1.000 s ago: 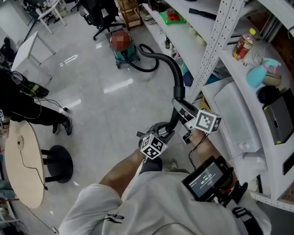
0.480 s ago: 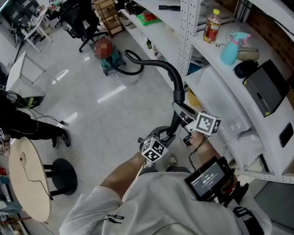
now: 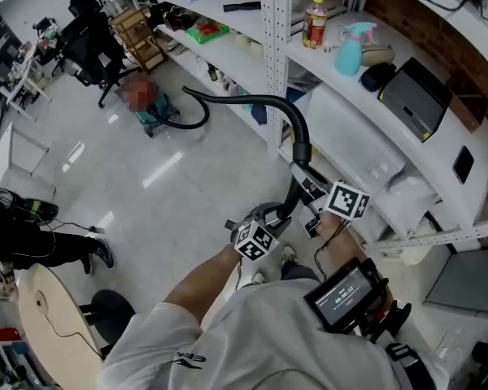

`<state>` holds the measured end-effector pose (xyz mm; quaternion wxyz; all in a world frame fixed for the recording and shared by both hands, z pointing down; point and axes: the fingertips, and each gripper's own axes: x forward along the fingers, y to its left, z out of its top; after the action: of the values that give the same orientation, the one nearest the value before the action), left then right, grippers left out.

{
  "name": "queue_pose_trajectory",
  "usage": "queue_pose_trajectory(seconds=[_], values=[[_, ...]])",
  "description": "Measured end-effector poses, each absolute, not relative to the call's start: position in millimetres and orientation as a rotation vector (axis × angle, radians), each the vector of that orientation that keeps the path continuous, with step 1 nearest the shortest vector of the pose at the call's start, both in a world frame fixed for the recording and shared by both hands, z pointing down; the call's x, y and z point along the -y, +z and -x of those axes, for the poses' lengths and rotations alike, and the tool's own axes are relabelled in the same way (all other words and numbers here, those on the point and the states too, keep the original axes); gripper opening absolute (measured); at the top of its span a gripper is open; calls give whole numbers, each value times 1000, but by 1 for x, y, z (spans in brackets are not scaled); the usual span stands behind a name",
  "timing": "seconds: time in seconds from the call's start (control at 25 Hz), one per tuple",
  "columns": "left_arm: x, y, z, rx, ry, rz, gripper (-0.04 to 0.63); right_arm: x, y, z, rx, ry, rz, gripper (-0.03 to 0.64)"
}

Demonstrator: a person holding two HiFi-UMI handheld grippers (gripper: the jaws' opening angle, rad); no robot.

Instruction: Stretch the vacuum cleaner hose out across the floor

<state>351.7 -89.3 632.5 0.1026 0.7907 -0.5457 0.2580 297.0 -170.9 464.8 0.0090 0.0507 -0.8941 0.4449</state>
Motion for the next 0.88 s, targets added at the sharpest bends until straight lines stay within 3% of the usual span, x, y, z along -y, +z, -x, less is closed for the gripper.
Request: queue_pose_trajectory(seconds=[0.88], values=[[4,646,-482,1172,798,-2611,173,108,486,-451,2787,1478,-675,175]])
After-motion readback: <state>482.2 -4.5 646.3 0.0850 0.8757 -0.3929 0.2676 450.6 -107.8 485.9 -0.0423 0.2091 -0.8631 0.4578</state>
